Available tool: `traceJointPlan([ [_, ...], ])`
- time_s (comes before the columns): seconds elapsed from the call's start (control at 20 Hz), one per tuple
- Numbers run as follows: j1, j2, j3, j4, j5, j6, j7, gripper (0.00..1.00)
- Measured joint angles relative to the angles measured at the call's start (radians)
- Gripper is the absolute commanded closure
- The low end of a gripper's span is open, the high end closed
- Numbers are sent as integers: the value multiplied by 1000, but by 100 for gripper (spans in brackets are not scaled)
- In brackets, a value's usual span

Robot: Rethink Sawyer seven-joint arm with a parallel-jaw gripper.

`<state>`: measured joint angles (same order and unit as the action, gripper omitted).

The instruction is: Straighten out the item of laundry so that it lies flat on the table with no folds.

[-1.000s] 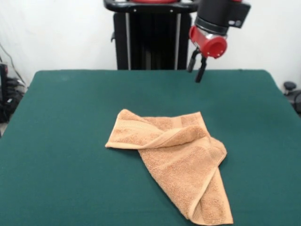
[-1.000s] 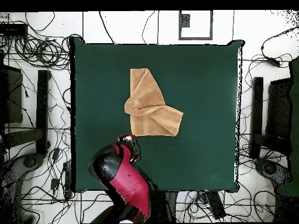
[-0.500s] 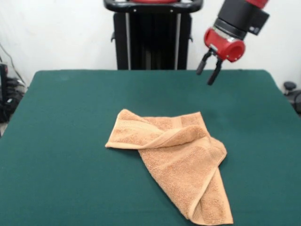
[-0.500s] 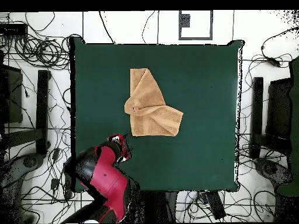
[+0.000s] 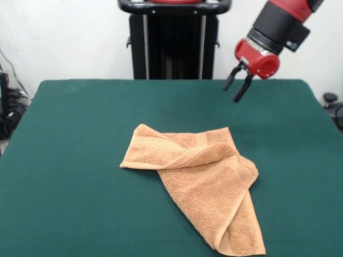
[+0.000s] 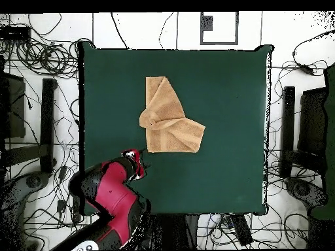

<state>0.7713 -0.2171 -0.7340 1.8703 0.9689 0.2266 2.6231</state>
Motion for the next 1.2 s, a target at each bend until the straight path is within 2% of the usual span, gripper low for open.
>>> traceJointPlan([
  [0.7, -16, -5, -9, 0, 9, 0, 37, 0],
  [1.2, 12, 42, -78, -63, 12, 44, 119, 0],
])
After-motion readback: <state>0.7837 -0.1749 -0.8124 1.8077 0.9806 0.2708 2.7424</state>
